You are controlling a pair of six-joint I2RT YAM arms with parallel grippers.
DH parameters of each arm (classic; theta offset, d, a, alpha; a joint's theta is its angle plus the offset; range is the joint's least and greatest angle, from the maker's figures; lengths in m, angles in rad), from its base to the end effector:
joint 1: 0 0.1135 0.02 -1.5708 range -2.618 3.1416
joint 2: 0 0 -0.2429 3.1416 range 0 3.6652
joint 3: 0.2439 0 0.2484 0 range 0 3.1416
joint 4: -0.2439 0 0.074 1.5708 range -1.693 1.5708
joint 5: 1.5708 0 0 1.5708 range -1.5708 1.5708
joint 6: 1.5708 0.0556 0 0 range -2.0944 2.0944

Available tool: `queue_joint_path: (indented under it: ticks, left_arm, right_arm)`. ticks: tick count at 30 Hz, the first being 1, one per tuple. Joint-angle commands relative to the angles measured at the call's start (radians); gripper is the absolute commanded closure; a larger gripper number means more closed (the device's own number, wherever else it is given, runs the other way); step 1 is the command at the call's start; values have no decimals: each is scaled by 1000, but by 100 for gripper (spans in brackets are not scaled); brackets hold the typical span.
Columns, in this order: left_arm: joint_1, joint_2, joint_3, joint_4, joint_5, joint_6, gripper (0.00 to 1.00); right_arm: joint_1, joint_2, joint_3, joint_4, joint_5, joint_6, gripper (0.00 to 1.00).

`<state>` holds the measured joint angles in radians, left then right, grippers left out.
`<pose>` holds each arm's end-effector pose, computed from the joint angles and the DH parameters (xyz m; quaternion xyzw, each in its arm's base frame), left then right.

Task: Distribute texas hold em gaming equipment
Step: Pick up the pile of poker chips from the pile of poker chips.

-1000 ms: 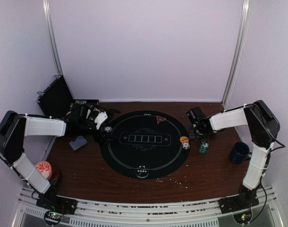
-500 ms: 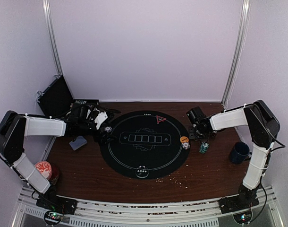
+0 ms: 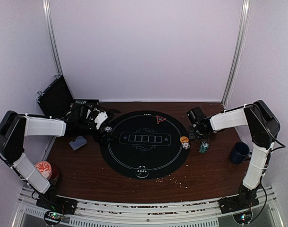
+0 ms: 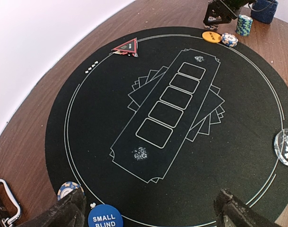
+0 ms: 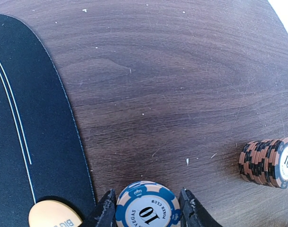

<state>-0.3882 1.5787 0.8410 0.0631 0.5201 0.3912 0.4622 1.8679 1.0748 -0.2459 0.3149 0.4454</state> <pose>0.3006 -0.1528 0.1623 0.4339 0.7633 -0.2311 0.4190 0.3365 0.1484 0.1067 0.0332 0.9532 -0.0222 0.2996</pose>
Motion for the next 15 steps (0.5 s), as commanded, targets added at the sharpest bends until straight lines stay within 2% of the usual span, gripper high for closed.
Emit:
queue_joint_path:
  ticks: [1, 15]
  left_arm:
    - [2, 13, 0, 51, 10, 1, 2]
    - [2, 16, 1, 52, 7, 1, 2]
  right_arm:
    - [-5, -35, -18, 7, 13, 6, 59]
    - [-3, -77, -31, 17, 20, 5, 59]
